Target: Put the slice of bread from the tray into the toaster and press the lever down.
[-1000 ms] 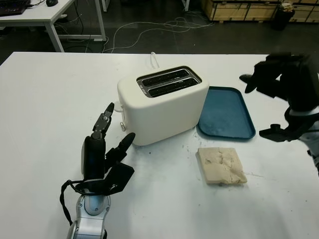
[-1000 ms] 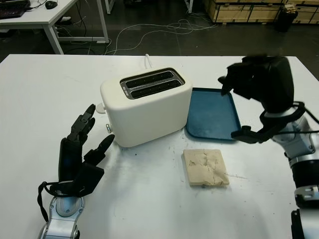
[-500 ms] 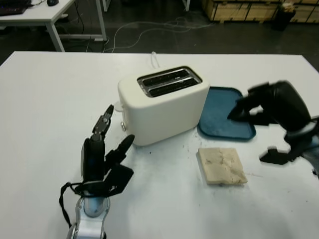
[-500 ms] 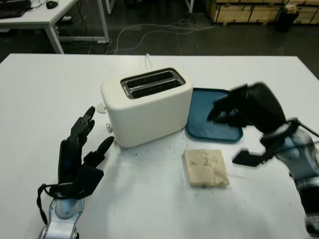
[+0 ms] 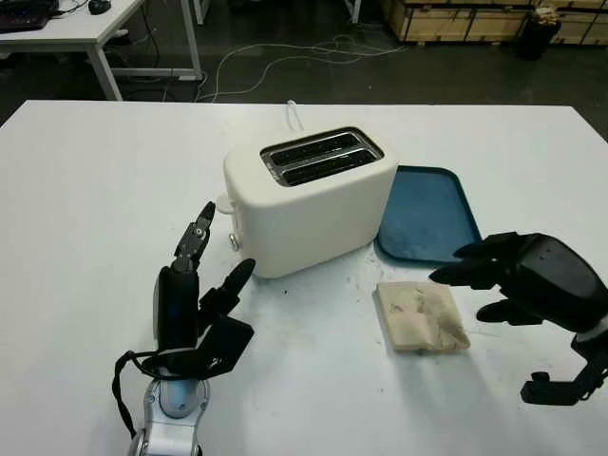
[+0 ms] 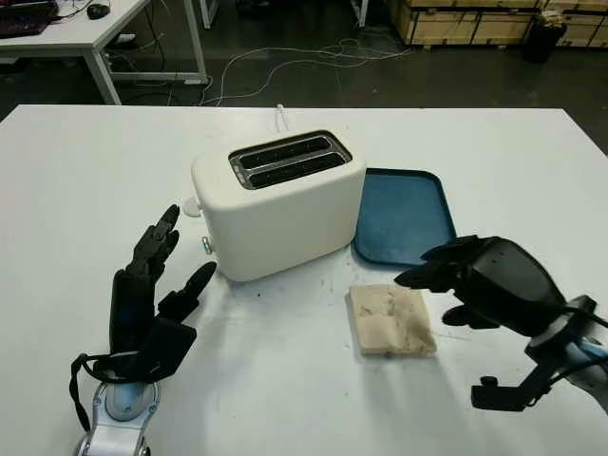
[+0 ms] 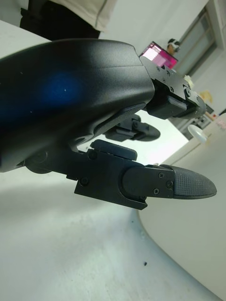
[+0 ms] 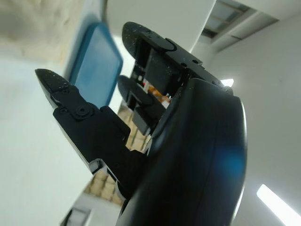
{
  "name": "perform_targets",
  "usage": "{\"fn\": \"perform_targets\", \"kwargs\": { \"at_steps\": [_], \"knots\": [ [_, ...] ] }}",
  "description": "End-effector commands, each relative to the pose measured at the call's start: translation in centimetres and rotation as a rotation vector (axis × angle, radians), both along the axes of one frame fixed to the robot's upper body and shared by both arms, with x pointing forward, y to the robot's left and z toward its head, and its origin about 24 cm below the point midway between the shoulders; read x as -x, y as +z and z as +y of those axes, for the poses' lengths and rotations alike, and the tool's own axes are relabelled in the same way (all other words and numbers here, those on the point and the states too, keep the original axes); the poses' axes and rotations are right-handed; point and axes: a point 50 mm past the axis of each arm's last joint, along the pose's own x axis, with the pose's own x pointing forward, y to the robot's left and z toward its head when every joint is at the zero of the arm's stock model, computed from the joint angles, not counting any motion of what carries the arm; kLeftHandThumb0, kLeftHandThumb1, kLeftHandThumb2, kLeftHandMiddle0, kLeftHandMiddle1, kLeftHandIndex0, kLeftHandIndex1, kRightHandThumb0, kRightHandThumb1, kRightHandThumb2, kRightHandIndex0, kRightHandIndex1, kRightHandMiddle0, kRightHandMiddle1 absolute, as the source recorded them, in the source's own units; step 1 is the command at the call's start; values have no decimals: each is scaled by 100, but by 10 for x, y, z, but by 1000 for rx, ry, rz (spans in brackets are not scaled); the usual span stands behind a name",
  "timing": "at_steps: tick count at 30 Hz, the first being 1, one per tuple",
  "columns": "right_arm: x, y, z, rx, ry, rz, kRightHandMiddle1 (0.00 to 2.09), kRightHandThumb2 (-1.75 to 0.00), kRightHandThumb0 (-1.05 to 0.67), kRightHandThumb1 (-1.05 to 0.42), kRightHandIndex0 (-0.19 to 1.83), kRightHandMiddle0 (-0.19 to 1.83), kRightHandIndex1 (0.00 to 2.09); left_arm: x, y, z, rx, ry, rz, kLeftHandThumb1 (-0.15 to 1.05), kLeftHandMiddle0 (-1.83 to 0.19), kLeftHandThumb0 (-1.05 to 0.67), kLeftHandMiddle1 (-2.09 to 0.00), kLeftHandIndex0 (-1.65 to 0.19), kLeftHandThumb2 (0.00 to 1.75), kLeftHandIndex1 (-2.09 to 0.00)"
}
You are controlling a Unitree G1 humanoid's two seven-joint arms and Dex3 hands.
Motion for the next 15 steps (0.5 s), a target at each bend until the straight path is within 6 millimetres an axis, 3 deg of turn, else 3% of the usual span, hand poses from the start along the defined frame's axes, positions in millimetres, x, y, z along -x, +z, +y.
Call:
{"fn": "perform_targets", "kwargs": {
  "at_steps": [1, 6, 15],
  "knots": [
    [1, 3, -8, 35, -9, -16, 0, 0, -25, -39, 76, 81, 0, -1, 3, 0, -9, -4, -19, 92, -44, -63, 0, -32, 29, 0],
    [0, 2, -16, 48, -16, -8, 0, 0, -28, -39, 69, 77, 1, -1, 3, 0, -5, -4, -19, 92, -44, -64, 0, -33, 28, 0],
    [-4, -19, -18, 54, 12, 11, 0, 0, -36, -37, 70, 78, 1, 1, 4, 2, -4, 0, -21, 92, -44, -63, 0, -33, 28, 0]
  ]
}}
